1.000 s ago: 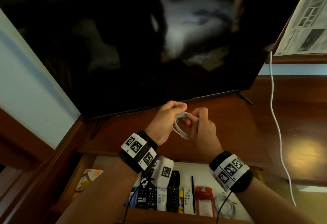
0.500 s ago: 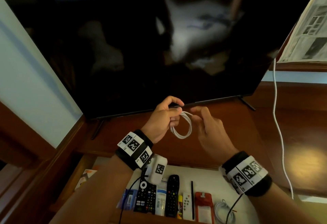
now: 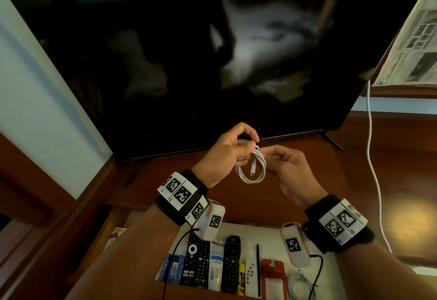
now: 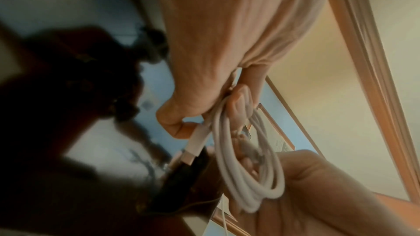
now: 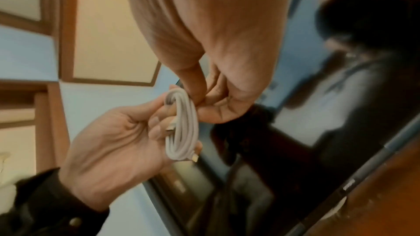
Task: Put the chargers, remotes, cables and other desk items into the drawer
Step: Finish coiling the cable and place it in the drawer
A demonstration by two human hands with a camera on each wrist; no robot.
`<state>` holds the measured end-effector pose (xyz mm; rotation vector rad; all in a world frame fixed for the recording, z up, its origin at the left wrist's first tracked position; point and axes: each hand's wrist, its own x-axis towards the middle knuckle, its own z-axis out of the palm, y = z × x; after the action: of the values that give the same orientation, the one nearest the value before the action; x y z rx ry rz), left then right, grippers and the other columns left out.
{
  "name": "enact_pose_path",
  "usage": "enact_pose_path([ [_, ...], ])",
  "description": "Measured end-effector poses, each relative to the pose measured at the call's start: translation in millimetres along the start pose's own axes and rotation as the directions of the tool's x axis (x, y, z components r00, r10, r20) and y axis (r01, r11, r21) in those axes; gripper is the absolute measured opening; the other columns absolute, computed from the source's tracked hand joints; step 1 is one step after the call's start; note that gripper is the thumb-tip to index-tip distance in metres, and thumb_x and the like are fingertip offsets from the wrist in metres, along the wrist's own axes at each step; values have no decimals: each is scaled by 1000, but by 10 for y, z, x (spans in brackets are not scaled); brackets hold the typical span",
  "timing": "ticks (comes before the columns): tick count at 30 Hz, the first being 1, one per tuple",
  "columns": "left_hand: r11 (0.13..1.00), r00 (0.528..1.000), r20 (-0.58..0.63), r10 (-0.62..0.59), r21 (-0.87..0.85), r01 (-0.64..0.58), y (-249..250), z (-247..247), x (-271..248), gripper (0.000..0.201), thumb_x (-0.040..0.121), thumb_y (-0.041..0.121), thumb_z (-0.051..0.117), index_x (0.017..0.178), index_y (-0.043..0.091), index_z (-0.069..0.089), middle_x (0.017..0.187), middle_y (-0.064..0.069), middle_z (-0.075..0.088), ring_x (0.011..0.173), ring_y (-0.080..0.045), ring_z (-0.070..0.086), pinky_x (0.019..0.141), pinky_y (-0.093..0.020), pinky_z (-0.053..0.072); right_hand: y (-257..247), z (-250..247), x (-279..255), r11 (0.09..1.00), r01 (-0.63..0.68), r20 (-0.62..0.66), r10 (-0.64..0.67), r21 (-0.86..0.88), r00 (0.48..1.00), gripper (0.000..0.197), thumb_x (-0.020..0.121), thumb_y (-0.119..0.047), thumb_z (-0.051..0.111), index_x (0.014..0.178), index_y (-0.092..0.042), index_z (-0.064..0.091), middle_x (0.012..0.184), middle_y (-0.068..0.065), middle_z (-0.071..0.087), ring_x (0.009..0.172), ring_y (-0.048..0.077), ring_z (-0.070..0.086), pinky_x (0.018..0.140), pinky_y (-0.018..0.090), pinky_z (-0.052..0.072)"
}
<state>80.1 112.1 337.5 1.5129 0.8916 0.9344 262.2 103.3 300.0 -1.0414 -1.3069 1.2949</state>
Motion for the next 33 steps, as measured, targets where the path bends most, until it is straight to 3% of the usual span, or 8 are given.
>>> enact_pose_path([
  [5,1000,998,-62,-24,-22,23,-83,-27,5,8,107,3,45,109,8,51,65,6,40,58,-9,32,56,-26,30,-101,-14,-112,965,-99,150,64,242,987,32,99,-2,45,125,1,64,111,27,72,105,38,70,91,40,57],
  [10,994,989,-121,-81,-79,72,-159,-3,20,8,106,3,45,108,8,51,68,3,34,58,-9,31,55,-24,29,-33,66,-170,914,196,150,-151,-356,977,59,89,2,69,142,-17,53,101,-2,75,91,8,73,82,26,59],
  [13,994,990,-114,-86,-71,78,-153,52,31,9,107,5,46,111,8,52,66,5,38,57,-7,35,56,-23,33,-14,168,-185,844,277,63,-280,-460,958,41,95,-5,64,133,-20,62,100,-7,73,68,-9,64,57,10,48],
  [16,996,992,-101,-75,-59,70,-160,67,31,11,107,10,47,115,6,54,65,3,46,58,-10,44,62,-33,37,-11,202,-164,772,381,41,-421,-509,906,18,101,-9,58,105,-18,73,85,-13,70,65,-1,64,55,10,44],
  [20,996,995,-77,-60,-69,54,-153,102,-58,23,106,16,52,124,2,58,86,-7,66,80,-18,66,76,-35,57,78,139,-114,693,379,-80,-532,-613,843,21,101,-9,58,83,-12,69,67,-10,61,53,7,56,49,9,37],
  [23,999,992,-113,-47,0,48,-216,87,-127,23,102,14,61,123,3,63,98,-13,70,85,-26,72,85,-46,62,95,58,-82,601,401,-91,-623,-691,777,17,98,-3,60,85,-8,70,62,-16,50,47,3,45,47,10,32],
  [28,983,978,-205,-50,161,84,-197,-54,-197,15,96,13,71,105,1,71,82,-12,70,69,-32,73,73,-45,64,145,-46,-69,389,413,53,-673,-824,738,11,95,-3,64,101,-2,73,69,1,58,49,9,38,45,19,34],
  [33,985,972,-160,-174,-38,170,-42,-140,-227,17,93,14,73,101,0,76,83,-9,73,73,-20,69,68,-33,58,177,-46,-67,158,382,204,-633,-910,746,31,83,5,72,113,0,69,74,8,64,51,19,50,51,23,33],
])
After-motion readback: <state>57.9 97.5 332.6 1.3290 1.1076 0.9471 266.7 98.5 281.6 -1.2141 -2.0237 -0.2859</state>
